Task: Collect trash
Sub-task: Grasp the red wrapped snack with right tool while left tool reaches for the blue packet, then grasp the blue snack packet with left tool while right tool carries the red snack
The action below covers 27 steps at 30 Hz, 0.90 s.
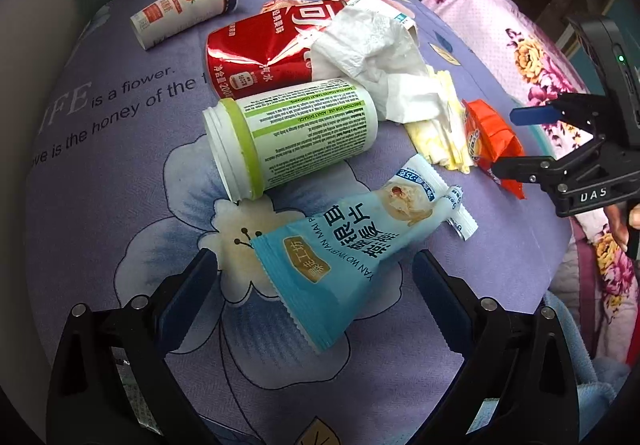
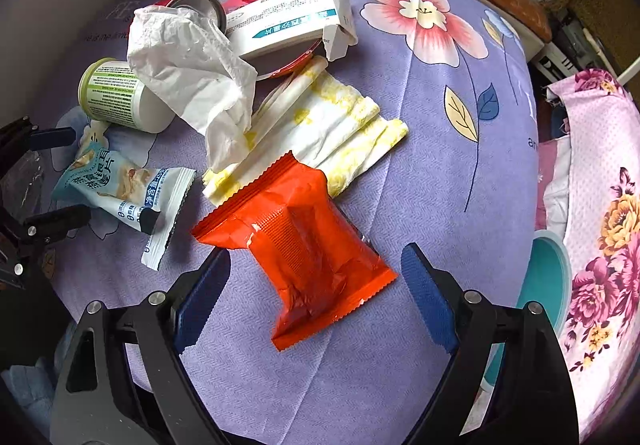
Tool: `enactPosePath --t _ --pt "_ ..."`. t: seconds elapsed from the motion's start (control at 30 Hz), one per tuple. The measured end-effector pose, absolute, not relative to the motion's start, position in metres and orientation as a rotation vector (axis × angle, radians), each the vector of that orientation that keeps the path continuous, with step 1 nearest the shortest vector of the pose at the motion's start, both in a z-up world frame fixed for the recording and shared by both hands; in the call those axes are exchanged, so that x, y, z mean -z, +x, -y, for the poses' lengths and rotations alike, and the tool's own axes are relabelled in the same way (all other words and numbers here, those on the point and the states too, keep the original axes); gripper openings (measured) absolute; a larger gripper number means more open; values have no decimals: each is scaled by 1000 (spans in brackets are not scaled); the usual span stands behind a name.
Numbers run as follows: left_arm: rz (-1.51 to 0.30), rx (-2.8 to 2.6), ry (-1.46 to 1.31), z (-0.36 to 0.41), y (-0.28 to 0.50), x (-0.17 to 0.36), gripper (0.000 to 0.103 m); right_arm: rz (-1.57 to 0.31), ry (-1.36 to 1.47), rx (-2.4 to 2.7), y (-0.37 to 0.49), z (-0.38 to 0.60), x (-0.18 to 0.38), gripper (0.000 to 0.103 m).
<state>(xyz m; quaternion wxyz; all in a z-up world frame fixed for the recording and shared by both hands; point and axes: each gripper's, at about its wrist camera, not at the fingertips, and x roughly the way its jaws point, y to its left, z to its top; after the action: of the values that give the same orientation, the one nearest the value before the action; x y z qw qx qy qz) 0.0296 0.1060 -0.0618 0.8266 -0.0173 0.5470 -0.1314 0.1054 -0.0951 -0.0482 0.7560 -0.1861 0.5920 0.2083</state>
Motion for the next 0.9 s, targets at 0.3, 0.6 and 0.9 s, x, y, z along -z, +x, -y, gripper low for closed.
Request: enactPosePath --t 0.3,0.6,0.9 --pt "-1186 384 34 -73 22 67 96 -1378 -221 -499 107 114 70 49" --pt "-1197 408 129 -58 14 61 96 -1365 -28 -439 94 152 57 43" --pt "-1177 405 169 -55 33 44 96 -1352 105 -335 81 188 56 43"
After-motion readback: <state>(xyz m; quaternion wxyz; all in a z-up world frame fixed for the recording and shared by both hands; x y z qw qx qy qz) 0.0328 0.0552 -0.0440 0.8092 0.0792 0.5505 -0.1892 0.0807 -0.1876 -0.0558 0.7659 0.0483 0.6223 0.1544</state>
